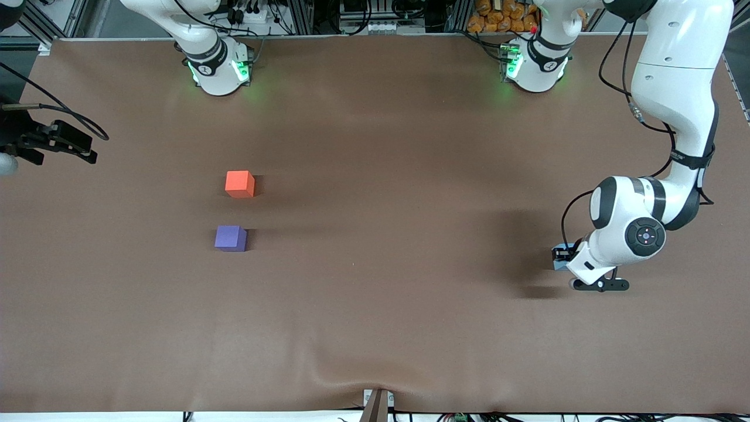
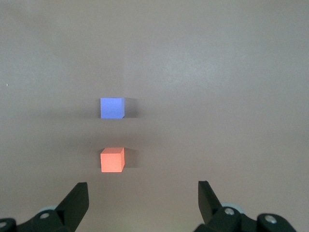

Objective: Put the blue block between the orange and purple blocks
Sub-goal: 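Lift the blue block with the left gripper and carry it toward the table's middle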

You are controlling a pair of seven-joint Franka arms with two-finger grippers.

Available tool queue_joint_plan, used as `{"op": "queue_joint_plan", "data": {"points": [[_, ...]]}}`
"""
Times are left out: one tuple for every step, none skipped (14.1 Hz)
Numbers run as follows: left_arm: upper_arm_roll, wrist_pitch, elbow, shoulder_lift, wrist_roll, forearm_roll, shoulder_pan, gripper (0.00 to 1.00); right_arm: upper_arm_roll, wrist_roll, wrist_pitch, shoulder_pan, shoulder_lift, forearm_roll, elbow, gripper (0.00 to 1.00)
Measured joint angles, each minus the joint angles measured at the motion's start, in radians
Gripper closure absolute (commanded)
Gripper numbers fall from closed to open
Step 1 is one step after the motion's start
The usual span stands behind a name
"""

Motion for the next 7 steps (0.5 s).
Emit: {"op": "queue_joint_plan", "data": {"points": [[0.000,0.001,0.002,0.000,0.000,0.000,0.000,0.53,0.000,0.000,0.000,0.000,0.000,0.000,0.000,0.00],[0.000,0.003,0.007,0.000,0.000,0.000,0.001,0.53,0.000,0.000,0.001,0.000,0.000,0.000,0.000,0.00],[0.000,0.003,0.016,-0.001,0.000,0.000,0.001,0.53,0.000,0.000,0.001,0.000,0.000,0.000,0.000,0.00],[0.000,0.003,0.024,-0.003,0.000,0.000,0.001,0.53,-0.001,0.000,0.001,0.000,0.000,0.000,0.000,0.00],[0.000,0.003,0.029,-0.008,0.000,0.000,0.001,0.53,-0.001,0.000,0.001,0.000,0.000,0.000,0.000,0.00],[0.000,0.003,0.032,-0.015,0.000,0.000,0.001,0.53,-0.001,0.000,0.001,0.000,0.000,0.000,0.000,0.00],[-0.001,0.003,0.032,-0.024,-0.001,0.000,0.001,0.53,-0.001,0.000,0.001,0.000,0.000,0.000,0.000,0.00]]}}
